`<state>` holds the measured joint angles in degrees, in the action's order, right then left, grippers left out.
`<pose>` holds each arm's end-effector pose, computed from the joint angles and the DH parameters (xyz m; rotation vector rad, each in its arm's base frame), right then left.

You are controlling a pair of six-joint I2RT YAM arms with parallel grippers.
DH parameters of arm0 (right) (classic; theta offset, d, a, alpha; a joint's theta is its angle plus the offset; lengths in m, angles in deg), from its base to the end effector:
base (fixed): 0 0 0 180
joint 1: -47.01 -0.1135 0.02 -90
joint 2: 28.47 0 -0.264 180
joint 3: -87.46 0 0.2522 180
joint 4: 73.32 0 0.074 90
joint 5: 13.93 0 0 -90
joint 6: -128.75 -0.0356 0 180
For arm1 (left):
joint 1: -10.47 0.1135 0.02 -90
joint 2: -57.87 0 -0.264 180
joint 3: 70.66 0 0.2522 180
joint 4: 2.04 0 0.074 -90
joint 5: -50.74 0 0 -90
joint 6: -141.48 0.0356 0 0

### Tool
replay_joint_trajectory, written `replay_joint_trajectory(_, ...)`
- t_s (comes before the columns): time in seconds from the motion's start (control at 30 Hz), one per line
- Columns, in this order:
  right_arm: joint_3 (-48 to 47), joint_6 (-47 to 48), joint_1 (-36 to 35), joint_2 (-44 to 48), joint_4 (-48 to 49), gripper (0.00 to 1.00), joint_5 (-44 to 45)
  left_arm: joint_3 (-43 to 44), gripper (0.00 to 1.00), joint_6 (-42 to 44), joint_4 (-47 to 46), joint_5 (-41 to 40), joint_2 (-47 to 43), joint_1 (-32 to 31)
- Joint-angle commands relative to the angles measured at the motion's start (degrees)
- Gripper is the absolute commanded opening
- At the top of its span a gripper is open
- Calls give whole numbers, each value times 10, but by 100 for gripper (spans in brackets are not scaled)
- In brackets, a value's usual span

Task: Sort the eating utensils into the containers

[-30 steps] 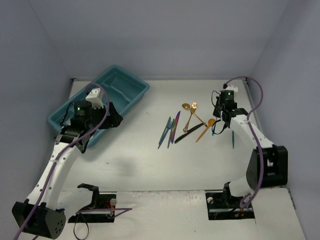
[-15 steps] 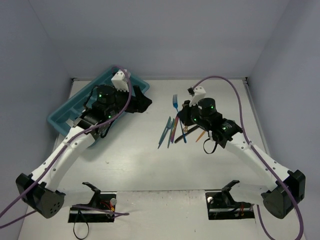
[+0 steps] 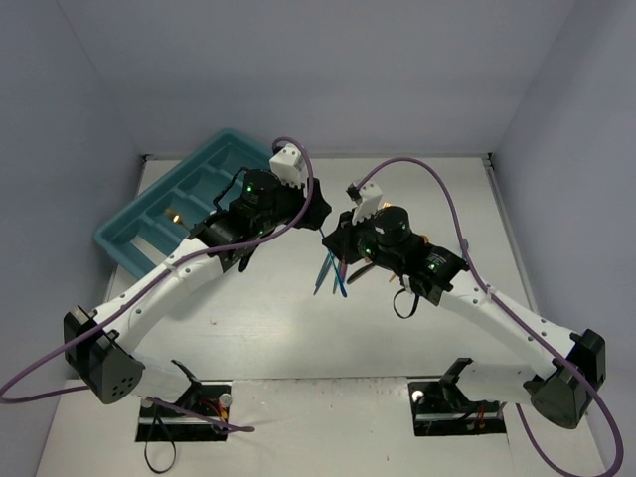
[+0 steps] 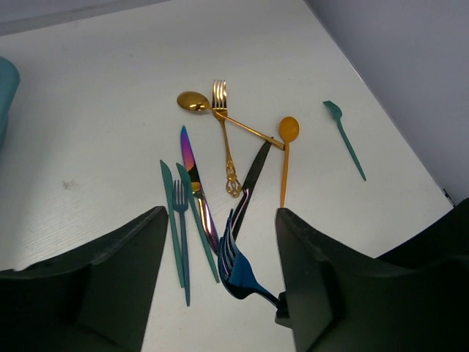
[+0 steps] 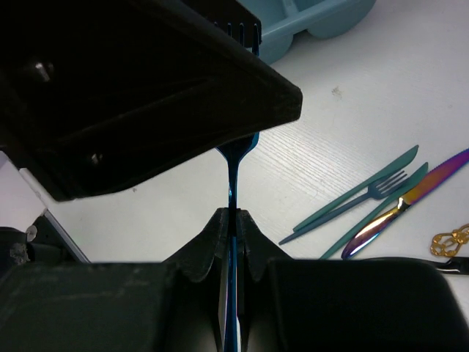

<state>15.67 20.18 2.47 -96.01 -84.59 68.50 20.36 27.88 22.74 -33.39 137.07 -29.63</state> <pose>0.1957 0.1991 0.3628 -0.5011 1.7098 0.9235 0.2455 -0.2115 0.3999 0.3464 1.8532 -0.8733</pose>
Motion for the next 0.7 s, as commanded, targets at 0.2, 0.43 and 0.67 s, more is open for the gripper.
replay_joint_trajectory(0.2, -30, -11, -11, -15, 64, 0, -2, 3, 3, 5, -44, -12, -12, -7)
replay_joint_trajectory(0.43, -32, -14, -10, -21, 62, 39, 32, -20, 0, 26, -55, -32, -25, 0)
replay_joint_trajectory(0.67, -16, -17, 9, -6, 46, 75, 62, -44, 0, 60, -58, 4, -48, 106)
